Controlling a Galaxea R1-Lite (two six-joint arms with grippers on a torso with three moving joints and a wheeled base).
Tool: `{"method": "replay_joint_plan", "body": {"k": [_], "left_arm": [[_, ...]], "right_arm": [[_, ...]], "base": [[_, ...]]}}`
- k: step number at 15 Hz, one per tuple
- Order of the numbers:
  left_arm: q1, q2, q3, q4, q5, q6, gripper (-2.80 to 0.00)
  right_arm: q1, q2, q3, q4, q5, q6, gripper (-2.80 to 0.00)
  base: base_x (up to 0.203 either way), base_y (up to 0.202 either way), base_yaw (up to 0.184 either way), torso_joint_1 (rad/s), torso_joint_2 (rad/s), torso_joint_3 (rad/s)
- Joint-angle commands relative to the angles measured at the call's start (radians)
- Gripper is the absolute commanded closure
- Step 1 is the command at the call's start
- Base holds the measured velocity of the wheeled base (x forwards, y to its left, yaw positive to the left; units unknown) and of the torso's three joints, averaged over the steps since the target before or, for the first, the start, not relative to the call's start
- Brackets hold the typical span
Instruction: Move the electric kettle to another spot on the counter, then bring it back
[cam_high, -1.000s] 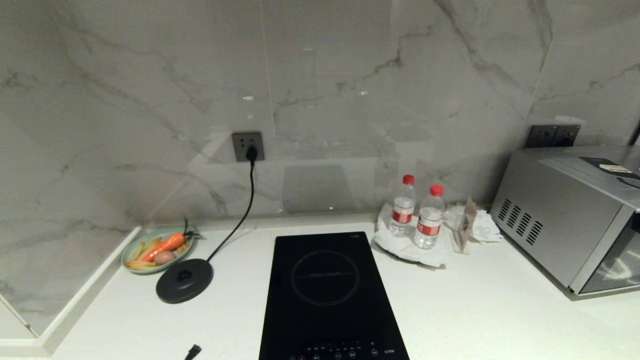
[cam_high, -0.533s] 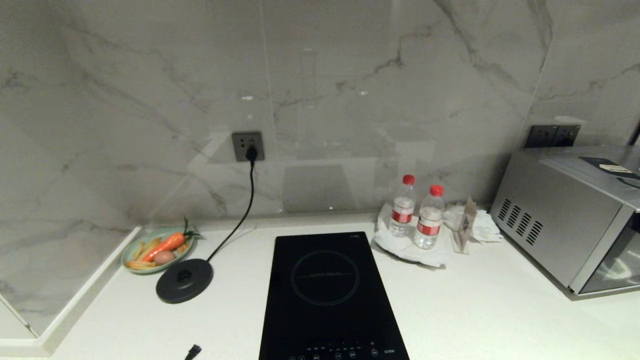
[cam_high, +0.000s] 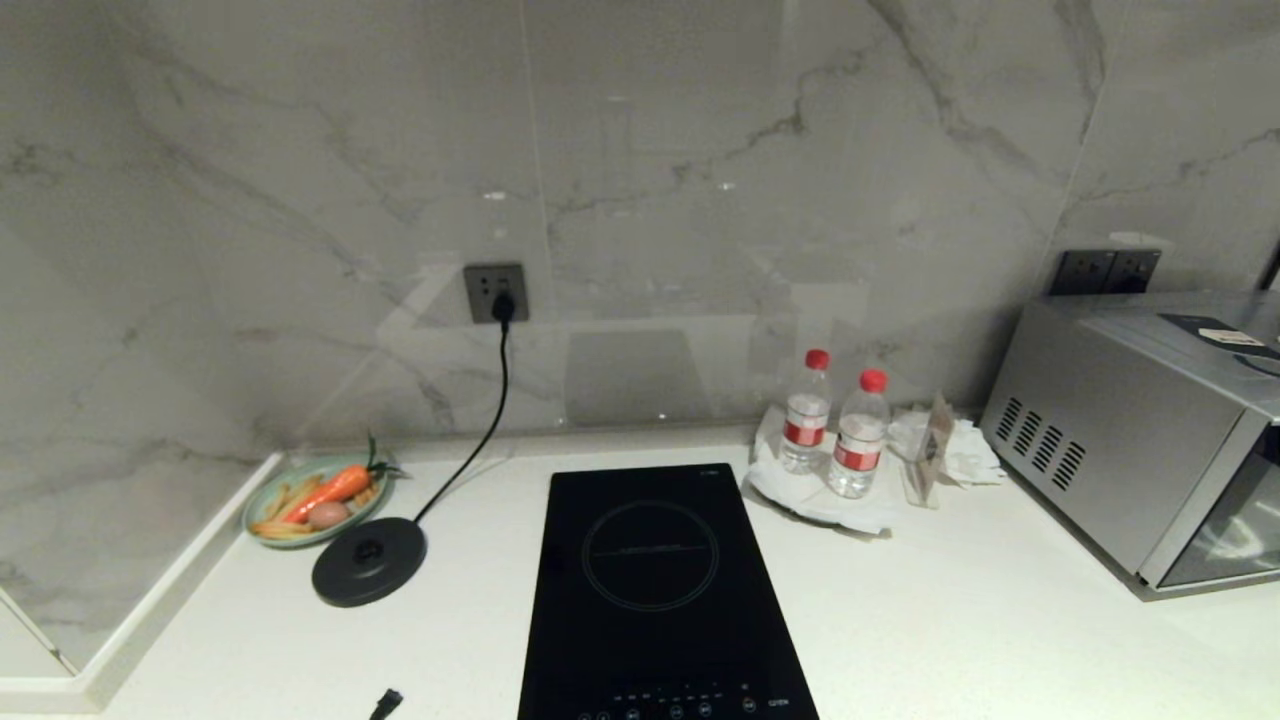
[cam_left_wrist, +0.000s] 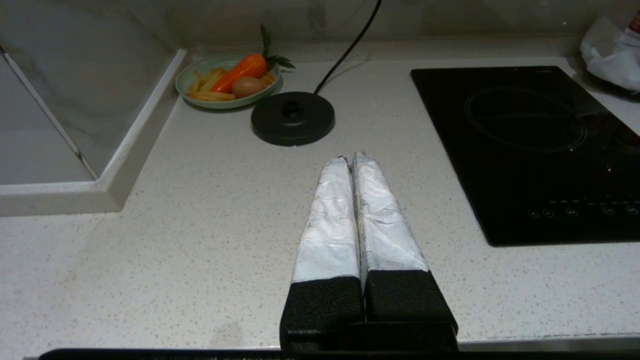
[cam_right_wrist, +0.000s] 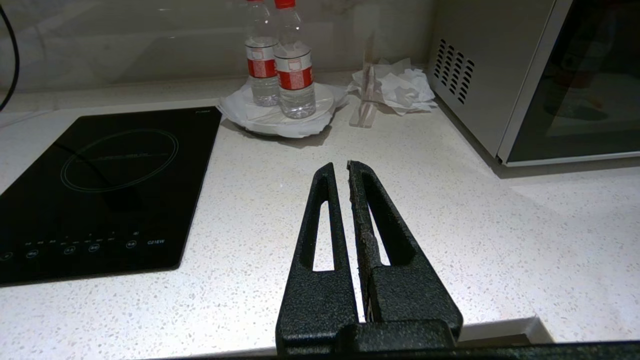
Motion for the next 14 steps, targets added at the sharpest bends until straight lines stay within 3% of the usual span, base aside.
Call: {"method": "replay_joint_plan", "body": {"k": [1,14], "left_arm": [[0.000,0.002,0.000,0.000,0.001,0.002,0.00],[0.000,0.002,0.000,0.000,-0.001,0.002,0.00]], "right_arm": [[-0.001,0.001,0.000,0.001,0.000,0.000,0.00],[0.000,0.001,0.000,0.001,0.000,0.001,0.00]], "base": [[0.000,0.000,0.000,-0.090,0.20,0.116],[0.000,0.000,0.000,-0.117,0.29,0.164]]}}
